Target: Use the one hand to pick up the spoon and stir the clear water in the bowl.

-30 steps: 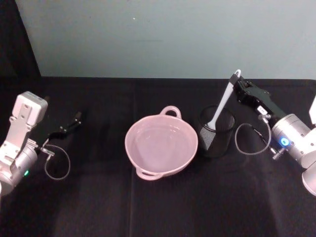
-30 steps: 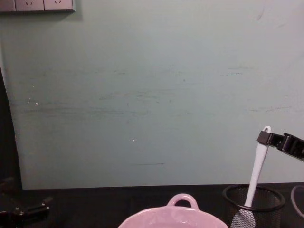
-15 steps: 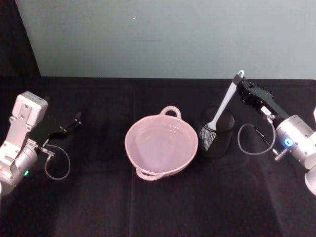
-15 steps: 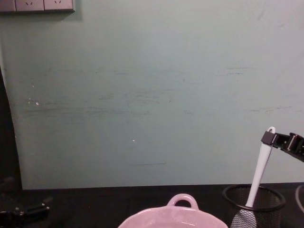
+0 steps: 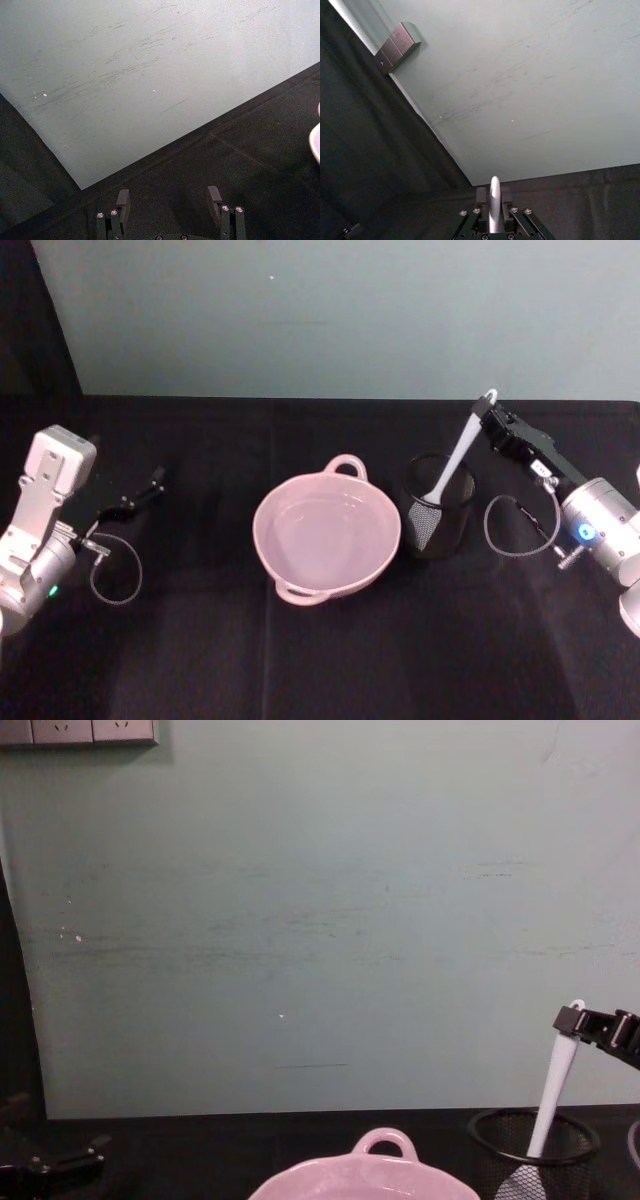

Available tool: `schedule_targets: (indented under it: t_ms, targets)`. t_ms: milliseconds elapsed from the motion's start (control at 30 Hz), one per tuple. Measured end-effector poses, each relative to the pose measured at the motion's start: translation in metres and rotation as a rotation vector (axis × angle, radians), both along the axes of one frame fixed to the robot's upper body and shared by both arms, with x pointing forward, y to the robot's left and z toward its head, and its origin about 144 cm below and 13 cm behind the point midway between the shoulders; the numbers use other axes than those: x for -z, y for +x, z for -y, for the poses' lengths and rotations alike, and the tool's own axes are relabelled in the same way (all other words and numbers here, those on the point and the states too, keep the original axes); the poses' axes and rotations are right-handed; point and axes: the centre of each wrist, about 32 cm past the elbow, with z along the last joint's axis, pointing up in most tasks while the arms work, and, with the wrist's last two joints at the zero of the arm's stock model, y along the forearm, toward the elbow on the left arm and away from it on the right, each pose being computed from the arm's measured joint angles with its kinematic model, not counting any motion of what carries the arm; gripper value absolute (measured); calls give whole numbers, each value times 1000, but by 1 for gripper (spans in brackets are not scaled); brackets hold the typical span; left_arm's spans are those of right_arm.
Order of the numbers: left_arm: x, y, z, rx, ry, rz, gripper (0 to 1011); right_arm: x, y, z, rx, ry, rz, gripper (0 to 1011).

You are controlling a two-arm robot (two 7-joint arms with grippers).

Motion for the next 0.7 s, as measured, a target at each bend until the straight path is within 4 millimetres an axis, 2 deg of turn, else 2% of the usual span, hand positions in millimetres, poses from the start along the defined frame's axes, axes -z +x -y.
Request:
schedule_targets:
  t_ms: [200, 233, 267, 367, 700]
  targets:
    - [0, 0, 0, 0, 0, 0, 1011, 0, 0, 1, 5, 1, -10, 336]
    - [0, 0, 0, 0, 0, 0, 1011, 0, 0, 1, 6, 0, -10, 336]
    - [0, 0, 0, 0, 0, 0, 1011, 0, 0, 1, 7, -1, -9, 408]
    - [0, 0, 0, 0, 0, 0, 1011, 0, -2, 2, 10, -5, -8, 509]
    - [0, 0, 0, 0, 0, 0, 1011, 8, -26, 4, 12, -40, -20, 807]
